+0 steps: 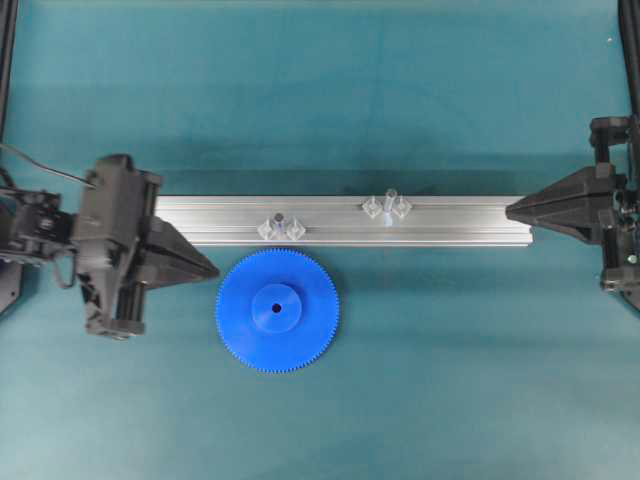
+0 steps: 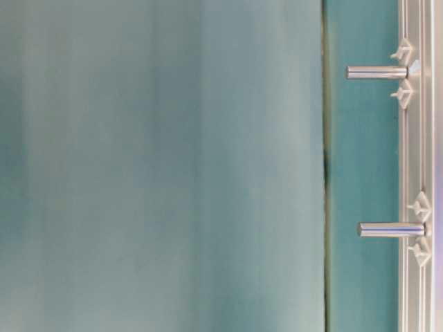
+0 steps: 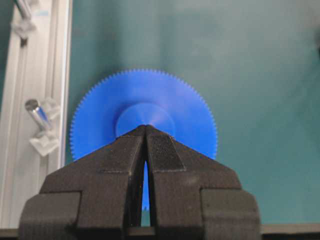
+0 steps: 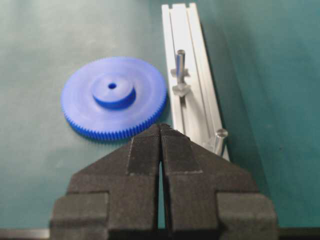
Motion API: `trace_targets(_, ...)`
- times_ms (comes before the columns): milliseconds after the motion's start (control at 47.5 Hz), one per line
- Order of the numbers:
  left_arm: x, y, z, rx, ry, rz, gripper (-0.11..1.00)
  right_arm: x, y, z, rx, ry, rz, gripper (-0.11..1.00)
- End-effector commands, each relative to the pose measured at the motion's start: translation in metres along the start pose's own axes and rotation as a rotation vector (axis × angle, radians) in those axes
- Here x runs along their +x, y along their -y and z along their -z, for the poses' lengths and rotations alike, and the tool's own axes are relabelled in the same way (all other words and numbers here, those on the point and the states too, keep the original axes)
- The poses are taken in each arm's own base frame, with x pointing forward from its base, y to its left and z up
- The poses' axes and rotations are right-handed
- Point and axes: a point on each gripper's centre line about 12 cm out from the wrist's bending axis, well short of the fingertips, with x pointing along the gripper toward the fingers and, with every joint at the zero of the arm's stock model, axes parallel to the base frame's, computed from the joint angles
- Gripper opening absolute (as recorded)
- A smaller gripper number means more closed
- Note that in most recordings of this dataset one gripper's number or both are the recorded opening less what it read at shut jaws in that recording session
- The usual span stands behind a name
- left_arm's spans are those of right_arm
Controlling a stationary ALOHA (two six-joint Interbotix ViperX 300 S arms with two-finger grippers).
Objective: Insert the large gear onto the shaft.
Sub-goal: 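Move the left gripper over the blue gear's hub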
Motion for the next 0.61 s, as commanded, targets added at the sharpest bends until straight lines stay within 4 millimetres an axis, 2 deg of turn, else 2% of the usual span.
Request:
trace_targets(0, 0.003, 0.003, -0.015, 0.008, 0.012, 0.006, 0.01, 0.001, 0.0, -0.01, 0.01, 0.023, 0.001, 0.0)
trace_targets(294, 0.021, 0.004, -0.019, 0.009, -0.074, -0.003, 0.01, 0.001, 0.0, -0.009, 0.012, 0.009, 0.002, 0.0)
trace_targets(589, 0.04, 0.015, -0.018, 0.024, -0.116, 0.018, 0.01, 0.001, 0.0, -0.008, 0.013, 0.0, 0.002, 0.0)
